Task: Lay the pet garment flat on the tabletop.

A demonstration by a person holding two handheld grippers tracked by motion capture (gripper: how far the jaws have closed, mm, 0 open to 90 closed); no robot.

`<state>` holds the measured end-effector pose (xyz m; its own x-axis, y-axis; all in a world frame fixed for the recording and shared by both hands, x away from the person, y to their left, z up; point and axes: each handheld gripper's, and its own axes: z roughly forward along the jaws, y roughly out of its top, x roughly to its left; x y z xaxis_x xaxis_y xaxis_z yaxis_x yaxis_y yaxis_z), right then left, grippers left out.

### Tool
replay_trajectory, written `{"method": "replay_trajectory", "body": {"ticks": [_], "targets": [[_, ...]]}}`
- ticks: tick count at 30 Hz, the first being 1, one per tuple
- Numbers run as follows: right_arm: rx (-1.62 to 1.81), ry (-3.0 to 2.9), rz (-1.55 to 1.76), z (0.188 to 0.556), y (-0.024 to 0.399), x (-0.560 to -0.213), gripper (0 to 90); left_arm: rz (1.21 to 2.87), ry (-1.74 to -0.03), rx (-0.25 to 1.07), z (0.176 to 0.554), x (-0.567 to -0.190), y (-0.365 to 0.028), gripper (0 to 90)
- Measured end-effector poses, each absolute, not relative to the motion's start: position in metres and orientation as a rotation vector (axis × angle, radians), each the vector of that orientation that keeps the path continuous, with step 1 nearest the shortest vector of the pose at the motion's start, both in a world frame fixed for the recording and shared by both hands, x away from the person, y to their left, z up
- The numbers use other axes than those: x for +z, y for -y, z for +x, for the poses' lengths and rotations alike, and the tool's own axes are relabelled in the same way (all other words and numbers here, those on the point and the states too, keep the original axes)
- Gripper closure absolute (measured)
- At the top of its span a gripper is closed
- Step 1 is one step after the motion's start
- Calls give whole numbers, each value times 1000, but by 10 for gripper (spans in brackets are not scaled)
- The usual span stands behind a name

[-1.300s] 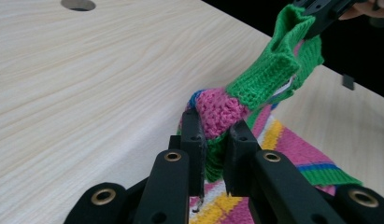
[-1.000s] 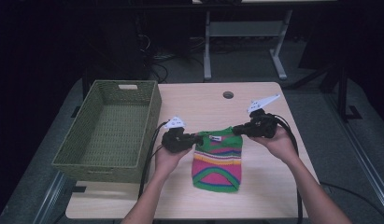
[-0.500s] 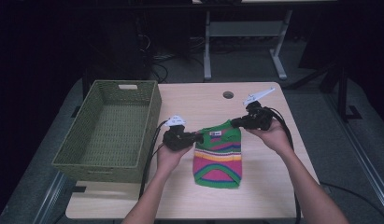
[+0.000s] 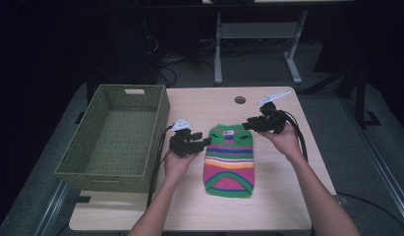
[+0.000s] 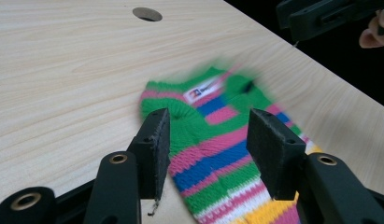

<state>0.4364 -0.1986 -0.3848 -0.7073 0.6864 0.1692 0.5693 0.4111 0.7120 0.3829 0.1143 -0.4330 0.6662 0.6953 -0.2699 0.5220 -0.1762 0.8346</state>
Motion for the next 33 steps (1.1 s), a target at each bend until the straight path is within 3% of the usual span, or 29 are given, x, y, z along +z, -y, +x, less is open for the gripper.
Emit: {"method": "replay_trajectory", "body": {"ticks": [26, 33], "targets": [[1373, -2572, 1184, 418, 240, -406, 490, 1899, -877, 180, 368, -426, -110, 483], [1394, -2605, 1148, 408, 248, -409, 462, 1912, -881, 166, 364, -427, -115, 415]]}}
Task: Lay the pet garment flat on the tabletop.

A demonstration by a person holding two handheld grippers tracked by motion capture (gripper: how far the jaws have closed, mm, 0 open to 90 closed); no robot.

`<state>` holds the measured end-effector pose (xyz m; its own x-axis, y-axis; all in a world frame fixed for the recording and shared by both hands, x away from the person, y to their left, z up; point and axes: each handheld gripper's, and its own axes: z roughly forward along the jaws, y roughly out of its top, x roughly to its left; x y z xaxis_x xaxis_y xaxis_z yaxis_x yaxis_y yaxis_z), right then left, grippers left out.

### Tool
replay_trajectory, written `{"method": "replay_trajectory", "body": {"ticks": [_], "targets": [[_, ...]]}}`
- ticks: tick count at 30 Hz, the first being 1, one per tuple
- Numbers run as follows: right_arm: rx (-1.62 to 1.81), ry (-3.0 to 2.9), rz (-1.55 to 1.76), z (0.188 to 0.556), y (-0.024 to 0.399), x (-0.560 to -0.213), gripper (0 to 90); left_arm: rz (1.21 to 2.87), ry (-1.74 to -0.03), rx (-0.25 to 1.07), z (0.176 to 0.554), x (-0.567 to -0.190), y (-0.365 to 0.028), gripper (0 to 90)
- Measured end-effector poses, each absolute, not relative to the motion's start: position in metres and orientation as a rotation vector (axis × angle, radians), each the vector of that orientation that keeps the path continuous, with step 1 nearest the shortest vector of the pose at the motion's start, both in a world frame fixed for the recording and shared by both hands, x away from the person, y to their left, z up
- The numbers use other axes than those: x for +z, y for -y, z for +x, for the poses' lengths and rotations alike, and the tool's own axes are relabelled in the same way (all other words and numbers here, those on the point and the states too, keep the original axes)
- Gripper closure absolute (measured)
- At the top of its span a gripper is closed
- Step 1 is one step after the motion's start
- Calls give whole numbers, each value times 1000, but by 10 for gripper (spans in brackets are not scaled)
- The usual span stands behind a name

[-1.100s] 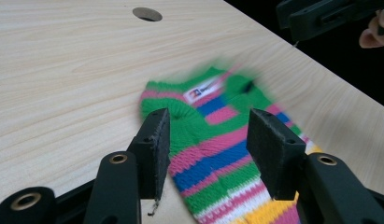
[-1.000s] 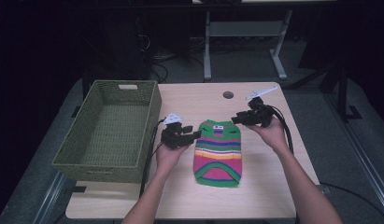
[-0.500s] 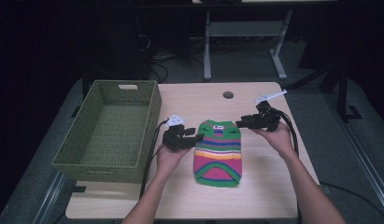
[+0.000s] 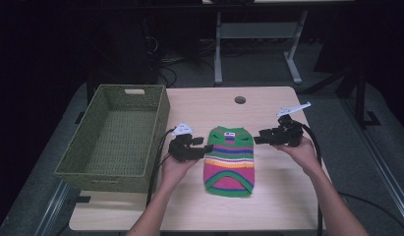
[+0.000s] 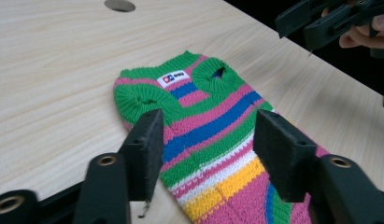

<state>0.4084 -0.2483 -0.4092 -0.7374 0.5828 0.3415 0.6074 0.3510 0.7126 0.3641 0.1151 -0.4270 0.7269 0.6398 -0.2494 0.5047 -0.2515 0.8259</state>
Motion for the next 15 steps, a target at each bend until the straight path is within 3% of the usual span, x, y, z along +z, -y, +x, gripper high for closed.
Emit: {"method": "replay_trajectory", "body": {"ticks": [15], "targets": [[-1390, 2518, -1079, 392, 260, -413, 428, 1939, -849, 119, 350, -429, -121, 332]]}}
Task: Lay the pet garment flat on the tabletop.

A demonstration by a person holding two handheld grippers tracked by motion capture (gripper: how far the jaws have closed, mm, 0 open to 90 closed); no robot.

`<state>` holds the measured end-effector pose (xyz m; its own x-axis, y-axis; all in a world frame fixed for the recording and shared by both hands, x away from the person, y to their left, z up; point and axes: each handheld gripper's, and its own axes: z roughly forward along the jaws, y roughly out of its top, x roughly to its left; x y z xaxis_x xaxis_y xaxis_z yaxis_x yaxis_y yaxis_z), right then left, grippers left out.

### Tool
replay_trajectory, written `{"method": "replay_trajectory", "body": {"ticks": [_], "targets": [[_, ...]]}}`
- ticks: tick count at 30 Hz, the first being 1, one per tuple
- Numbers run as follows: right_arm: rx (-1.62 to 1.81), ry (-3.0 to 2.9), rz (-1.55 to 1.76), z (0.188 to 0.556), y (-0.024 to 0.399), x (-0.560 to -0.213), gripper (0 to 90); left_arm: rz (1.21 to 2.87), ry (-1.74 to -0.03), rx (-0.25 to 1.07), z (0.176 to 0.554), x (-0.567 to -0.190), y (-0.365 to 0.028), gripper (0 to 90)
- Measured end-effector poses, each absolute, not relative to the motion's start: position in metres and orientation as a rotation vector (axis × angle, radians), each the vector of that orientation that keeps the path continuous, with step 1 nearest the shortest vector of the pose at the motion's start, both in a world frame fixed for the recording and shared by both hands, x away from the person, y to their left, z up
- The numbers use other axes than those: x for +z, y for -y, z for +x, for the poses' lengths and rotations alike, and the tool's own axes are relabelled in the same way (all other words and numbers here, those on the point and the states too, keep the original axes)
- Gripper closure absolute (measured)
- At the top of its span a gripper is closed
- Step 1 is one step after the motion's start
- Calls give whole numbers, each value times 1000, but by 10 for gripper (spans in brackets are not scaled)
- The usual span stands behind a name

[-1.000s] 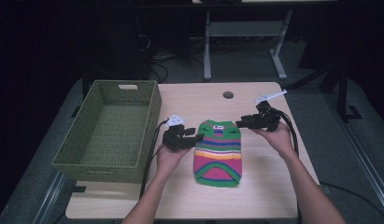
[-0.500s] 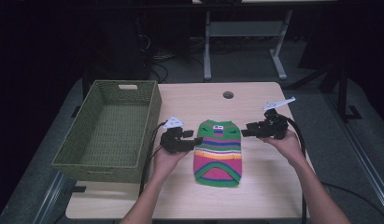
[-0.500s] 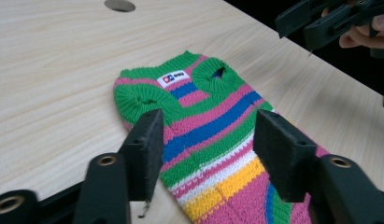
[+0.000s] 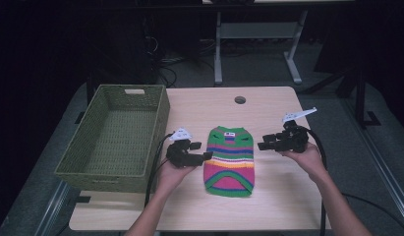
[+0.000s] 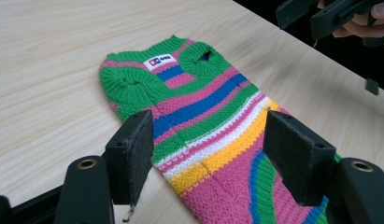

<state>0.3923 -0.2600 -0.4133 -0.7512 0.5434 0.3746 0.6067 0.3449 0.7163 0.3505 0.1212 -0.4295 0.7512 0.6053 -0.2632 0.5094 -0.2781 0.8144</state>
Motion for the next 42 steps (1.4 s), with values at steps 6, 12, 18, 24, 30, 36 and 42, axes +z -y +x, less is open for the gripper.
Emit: {"method": "replay_trajectory", "body": {"ticks": [6, 12, 18, 24, 30, 36, 42], "targets": [[-1377, 2521, -1048, 387, 263, -413, 411, 1943, -841, 104, 347, -431, -124, 313], [-1370, 2510, -1058, 381, 268, -418, 357, 1962, -831, 80, 344, -431, -125, 305], [-1370, 2496, -1060, 373, 274, -425, 353, 1962, -817, 78, 337, -432, -125, 302], [-1382, 2490, -1049, 366, 278, -427, 345, 1980, -799, 78, 330, -434, -125, 293], [-1375, 2488, -1037, 355, 281, -431, 352, 1990, -768, 74, 320, -433, -124, 292], [-1369, 2491, -1062, 344, 285, -436, 329, 1983, -758, 66, 311, -434, -125, 270], [-1394, 2487, -1063, 335, 289, -438, 326, 1993, -754, 53, 303, -440, -128, 269]]}}
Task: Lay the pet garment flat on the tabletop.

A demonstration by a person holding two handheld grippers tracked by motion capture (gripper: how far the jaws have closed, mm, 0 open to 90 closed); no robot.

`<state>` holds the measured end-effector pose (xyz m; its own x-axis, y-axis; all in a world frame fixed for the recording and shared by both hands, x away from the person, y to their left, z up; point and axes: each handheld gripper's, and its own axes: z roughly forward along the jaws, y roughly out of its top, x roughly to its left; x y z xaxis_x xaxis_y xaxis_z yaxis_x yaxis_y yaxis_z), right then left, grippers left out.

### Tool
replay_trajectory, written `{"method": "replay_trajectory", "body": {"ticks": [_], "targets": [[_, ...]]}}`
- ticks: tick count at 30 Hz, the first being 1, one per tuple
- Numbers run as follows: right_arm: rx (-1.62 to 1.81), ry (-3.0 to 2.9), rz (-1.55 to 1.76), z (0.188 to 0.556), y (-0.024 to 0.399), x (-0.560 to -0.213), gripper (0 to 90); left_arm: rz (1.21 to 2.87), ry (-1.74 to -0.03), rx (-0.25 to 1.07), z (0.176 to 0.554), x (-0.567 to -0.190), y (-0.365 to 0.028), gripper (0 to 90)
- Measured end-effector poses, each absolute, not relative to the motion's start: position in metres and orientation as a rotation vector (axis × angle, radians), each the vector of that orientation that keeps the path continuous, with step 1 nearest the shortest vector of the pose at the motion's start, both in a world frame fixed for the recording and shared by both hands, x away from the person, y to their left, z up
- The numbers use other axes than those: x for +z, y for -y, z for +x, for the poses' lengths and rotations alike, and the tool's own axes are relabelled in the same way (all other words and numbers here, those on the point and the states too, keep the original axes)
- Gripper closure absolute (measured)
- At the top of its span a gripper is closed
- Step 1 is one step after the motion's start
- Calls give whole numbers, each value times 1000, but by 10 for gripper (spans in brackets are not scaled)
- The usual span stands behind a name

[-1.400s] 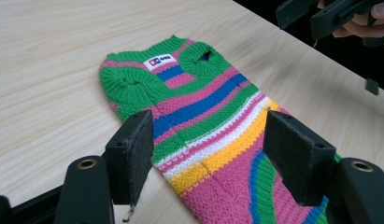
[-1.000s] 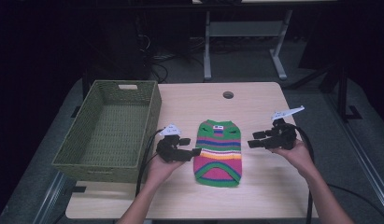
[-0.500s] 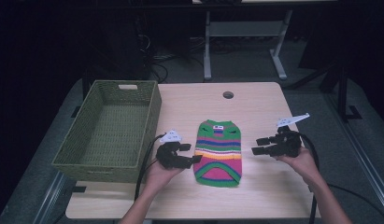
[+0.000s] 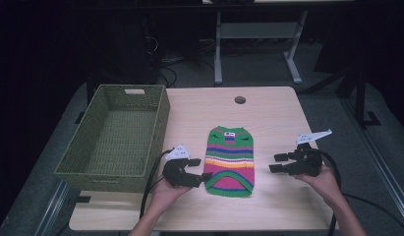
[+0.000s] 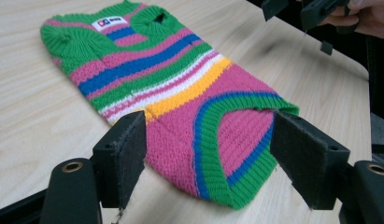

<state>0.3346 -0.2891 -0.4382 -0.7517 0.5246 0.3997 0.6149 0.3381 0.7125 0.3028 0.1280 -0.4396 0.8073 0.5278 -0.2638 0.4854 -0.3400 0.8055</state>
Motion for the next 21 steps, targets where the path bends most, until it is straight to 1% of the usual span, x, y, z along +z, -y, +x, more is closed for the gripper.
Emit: {"method": "replay_trajectory", "body": {"ticks": [7, 13, 21], "targets": [[-1382, 2495, -1070, 325, 294, -442, 315, 2030, -742, 53, 294, -442, -131, 261], [-1400, 2467, -1094, 316, 301, -448, 302, 2030, -745, 60, 287, -445, -134, 261], [-1414, 2482, -1091, 305, 303, -448, 291, 2034, -739, 47, 278, -446, -136, 254]]}}
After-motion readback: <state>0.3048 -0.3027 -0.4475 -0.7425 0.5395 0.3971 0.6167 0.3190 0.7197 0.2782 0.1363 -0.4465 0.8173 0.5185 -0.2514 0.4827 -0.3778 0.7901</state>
